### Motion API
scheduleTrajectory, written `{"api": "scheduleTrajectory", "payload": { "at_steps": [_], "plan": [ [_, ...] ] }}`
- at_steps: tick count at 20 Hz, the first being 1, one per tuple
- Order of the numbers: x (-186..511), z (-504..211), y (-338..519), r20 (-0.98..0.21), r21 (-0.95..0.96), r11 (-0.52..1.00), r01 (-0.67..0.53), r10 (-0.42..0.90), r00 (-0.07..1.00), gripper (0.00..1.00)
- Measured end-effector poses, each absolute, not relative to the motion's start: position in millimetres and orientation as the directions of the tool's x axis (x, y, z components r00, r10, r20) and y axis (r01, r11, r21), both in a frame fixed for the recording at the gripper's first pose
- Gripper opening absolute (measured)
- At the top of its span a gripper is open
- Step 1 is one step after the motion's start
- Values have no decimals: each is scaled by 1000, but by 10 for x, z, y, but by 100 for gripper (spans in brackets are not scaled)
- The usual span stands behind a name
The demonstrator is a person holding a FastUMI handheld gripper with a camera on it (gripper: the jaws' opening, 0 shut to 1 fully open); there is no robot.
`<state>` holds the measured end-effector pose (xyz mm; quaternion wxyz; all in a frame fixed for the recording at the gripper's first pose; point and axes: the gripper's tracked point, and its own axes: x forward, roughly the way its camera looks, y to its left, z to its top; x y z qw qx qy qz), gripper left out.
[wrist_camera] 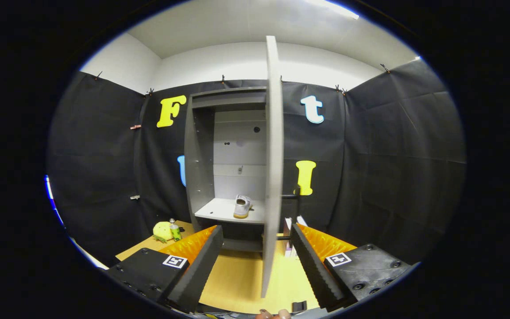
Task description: Open the shoe cabinet door, grab the shoes and put them into the shoe cabinet, then close the shoe cabinet door.
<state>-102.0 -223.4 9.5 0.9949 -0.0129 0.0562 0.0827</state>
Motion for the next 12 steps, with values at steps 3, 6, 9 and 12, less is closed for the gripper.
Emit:
{"api": "scheduleTrajectory", "payload": {
  "at_steps": [3,6,9,12],
  "plan": [
    [-868,39,-2572,-118,-6,987,-159,157,980,98],
    [-646,-24,-2778,-124,-1,986,-169,167,978,98],
    [-380,-109,-2915,-138,7,984,-177,176,975,98],
    [-165,-180,-3037,-154,32,982,-187,190,970,98]
  ]
}}
